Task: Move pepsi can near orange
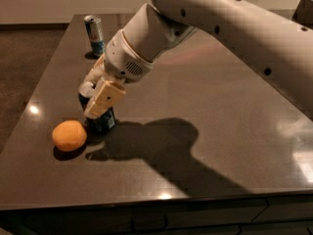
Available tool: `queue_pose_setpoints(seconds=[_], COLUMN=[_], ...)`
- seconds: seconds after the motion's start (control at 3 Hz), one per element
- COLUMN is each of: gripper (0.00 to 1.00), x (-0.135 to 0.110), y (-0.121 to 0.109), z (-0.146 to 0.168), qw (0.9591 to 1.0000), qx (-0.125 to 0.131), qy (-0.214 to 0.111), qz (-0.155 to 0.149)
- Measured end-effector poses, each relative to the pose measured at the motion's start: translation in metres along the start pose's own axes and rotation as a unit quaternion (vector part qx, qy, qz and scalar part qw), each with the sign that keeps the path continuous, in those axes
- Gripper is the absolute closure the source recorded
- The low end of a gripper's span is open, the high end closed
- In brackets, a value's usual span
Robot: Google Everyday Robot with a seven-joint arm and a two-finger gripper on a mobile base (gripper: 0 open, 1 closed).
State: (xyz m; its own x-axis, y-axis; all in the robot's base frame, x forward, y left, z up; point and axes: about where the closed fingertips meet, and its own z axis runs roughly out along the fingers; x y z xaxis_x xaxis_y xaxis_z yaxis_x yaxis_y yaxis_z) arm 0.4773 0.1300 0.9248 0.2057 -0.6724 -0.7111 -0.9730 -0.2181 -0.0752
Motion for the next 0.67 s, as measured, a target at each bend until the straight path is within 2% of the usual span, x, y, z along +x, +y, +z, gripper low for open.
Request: queue_pose_setpoints(seconds=[0.33, 0.67], gripper=[0.0, 0.0], x=[-0.0011, -0.0011], y=[0.0007, 0.0007], z=[0.0006, 0.0006], qw=[1.0, 1.0], qx=[-0.001, -0.001], qy=[0.0, 0.0], qz=[-0.001, -0.001])
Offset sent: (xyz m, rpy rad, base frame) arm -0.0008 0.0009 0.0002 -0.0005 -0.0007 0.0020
